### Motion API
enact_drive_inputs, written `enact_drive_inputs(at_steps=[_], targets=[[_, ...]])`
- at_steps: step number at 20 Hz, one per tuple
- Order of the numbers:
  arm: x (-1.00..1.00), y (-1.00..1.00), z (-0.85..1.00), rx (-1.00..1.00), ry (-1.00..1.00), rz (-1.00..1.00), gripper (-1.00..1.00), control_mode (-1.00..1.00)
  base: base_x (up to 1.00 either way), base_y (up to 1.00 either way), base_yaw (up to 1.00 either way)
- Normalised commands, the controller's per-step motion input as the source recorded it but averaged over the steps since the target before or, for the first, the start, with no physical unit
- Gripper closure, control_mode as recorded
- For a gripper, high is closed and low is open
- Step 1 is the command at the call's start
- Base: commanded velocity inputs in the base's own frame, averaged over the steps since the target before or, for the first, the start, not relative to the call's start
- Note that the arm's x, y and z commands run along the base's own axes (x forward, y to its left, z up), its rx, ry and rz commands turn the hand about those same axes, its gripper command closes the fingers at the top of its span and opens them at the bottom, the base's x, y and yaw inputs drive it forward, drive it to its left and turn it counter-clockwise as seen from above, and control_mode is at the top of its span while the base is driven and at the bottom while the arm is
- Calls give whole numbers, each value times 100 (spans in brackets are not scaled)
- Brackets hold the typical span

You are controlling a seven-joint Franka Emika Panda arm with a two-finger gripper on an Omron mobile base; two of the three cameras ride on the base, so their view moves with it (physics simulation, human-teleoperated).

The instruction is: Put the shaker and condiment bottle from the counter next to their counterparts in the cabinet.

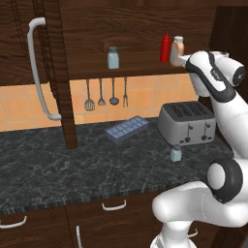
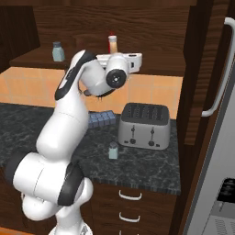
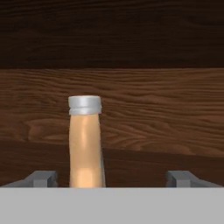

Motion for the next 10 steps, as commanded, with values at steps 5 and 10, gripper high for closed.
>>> enact_drive_inputs(at_steps=[5,10], targets=[[-58,-23,-13,0,-2,0,-100,-100,0,0,0],[-56,-34,-3,0,-1,0,-100,-100,0,0,0]])
